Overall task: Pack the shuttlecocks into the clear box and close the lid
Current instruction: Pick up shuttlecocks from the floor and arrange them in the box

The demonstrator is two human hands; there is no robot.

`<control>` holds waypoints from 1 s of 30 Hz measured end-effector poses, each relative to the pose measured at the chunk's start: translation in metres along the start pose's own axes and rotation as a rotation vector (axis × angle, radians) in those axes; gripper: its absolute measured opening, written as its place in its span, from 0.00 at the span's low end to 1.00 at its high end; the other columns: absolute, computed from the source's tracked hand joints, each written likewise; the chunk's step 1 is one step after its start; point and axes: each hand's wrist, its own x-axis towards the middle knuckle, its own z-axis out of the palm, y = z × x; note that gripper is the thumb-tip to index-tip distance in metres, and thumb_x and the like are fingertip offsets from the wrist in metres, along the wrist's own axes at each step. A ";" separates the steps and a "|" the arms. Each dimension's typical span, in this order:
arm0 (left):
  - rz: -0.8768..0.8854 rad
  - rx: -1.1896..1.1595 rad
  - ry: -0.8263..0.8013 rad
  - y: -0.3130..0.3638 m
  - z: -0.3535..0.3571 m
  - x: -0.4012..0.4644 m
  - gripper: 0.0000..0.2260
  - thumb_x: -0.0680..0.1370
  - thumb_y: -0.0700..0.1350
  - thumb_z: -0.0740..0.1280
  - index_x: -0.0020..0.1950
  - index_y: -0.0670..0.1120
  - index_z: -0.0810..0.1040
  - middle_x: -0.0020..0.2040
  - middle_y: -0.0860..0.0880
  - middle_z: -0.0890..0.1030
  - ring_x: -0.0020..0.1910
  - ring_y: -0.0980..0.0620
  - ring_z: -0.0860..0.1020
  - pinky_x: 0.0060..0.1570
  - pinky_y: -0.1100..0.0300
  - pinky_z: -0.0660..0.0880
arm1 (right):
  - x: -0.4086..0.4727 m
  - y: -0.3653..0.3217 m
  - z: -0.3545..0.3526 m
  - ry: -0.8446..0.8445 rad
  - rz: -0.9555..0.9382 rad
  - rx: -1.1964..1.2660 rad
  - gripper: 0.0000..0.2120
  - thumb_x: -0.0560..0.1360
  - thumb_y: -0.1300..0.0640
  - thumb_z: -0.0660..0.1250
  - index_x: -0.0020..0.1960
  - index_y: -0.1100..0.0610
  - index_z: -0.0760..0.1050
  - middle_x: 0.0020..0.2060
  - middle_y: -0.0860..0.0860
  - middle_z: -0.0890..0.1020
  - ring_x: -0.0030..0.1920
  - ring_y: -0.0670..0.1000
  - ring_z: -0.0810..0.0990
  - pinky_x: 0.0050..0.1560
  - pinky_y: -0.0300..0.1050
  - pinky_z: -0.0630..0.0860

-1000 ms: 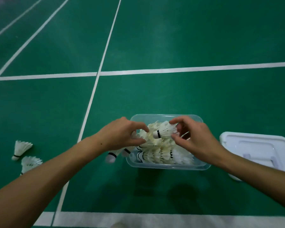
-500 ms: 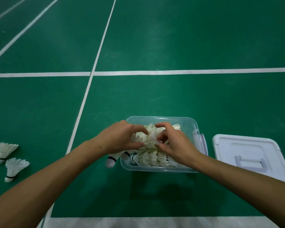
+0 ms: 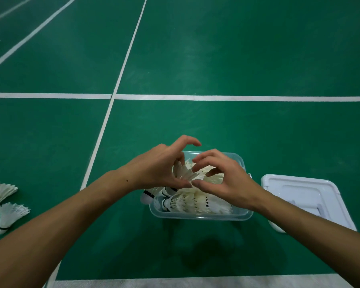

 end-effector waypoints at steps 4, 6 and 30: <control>0.074 -0.042 0.061 0.004 -0.001 0.006 0.39 0.70 0.47 0.83 0.76 0.51 0.67 0.43 0.54 0.81 0.32 0.64 0.74 0.32 0.70 0.66 | 0.004 0.004 0.000 0.046 -0.018 0.018 0.05 0.78 0.56 0.76 0.53 0.55 0.84 0.51 0.46 0.84 0.54 0.50 0.84 0.55 0.53 0.83; 0.114 0.008 0.188 0.001 -0.001 0.005 0.41 0.69 0.47 0.84 0.77 0.47 0.69 0.54 0.52 0.83 0.35 0.72 0.74 0.35 0.75 0.67 | 0.003 0.008 -0.004 0.093 0.001 0.032 0.05 0.79 0.56 0.76 0.53 0.55 0.84 0.49 0.47 0.85 0.52 0.51 0.84 0.55 0.51 0.84; -0.151 0.379 -0.077 -0.020 0.043 0.022 0.36 0.70 0.69 0.75 0.75 0.64 0.69 0.63 0.61 0.83 0.62 0.55 0.80 0.53 0.56 0.76 | -0.025 0.046 0.021 -0.037 0.238 -0.338 0.08 0.81 0.45 0.70 0.51 0.48 0.80 0.48 0.42 0.83 0.52 0.48 0.77 0.57 0.55 0.77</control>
